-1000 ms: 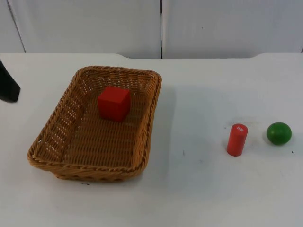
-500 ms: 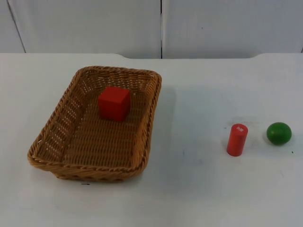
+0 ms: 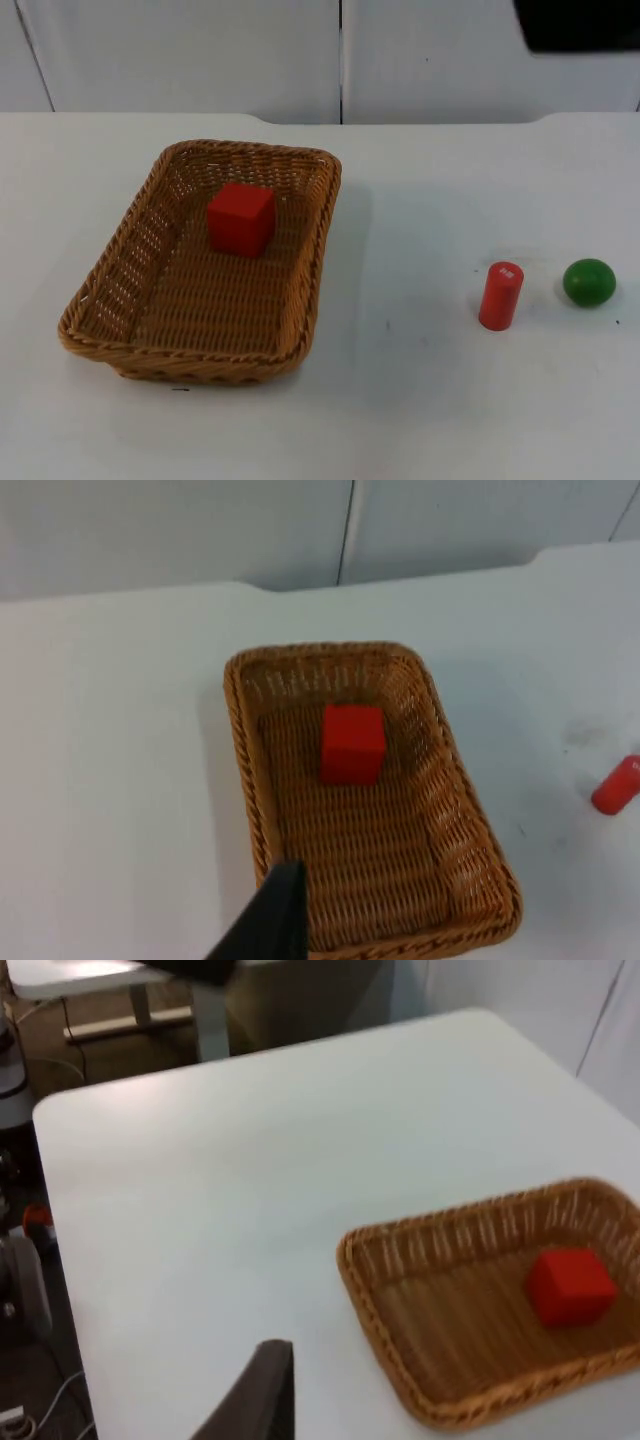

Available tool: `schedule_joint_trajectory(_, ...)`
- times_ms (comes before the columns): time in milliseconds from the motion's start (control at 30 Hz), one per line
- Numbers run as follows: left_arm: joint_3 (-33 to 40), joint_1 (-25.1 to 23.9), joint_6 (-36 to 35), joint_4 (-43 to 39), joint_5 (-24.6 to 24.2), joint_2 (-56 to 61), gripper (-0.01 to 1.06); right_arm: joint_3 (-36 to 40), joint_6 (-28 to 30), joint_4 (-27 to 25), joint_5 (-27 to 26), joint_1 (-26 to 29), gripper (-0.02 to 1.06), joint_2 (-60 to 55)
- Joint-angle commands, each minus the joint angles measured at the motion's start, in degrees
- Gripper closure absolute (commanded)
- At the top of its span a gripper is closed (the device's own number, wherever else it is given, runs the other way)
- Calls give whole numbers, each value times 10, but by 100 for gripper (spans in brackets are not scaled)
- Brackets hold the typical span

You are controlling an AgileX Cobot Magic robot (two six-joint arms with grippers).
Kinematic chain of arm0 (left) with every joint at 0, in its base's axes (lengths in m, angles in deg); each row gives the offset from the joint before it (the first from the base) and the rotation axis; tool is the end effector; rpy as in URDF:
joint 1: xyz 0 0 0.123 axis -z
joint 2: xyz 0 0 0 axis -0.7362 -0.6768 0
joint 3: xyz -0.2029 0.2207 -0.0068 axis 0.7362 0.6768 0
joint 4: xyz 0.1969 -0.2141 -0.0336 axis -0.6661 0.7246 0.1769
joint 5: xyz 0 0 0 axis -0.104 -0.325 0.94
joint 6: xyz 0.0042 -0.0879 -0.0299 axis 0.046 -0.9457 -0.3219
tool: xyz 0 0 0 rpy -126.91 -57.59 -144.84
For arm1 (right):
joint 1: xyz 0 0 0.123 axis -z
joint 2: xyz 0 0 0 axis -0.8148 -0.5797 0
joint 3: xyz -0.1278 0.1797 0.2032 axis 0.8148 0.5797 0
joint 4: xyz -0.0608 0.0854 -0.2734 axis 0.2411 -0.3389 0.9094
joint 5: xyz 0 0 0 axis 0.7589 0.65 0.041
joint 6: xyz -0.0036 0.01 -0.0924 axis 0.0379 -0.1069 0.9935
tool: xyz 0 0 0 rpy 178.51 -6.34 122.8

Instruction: Pick up the basket with the left hand and place the object to the left of the red cylinder into the basket with the right hand.

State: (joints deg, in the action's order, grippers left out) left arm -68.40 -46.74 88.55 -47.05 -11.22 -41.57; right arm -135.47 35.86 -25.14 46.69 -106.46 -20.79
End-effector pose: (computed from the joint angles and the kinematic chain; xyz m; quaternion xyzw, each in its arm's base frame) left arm 0.1205 -0.0326 0.3730 0.1008 0.8559 -0.1440 0.4863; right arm 0.1366 0.1980 0.3686 -0.4757 0.7045 0.2474 0.4649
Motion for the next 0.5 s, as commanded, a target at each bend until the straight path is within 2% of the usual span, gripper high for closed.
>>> schedule_joint_trajectory(0, 3, 4, -5, -18, -10, 28, 4, 34, -11, -2, -36, 0, 5, -1)
schedule_joint_trajectory(233, 44, 28, -5, -34, 1, 84, 4, 91, -22, -2, -76, 0, 5, -1)
schedule_joint_trajectory(400, 85, 28, -52, -84, 4, 144, 4, 108, -29, -2, -84, 0, 5, -1)
schedule_joint_trajectory(467, 101, 28, -79, -106, -9, 186, 4, 109, -29, -1, -84, 0, 5, 3)
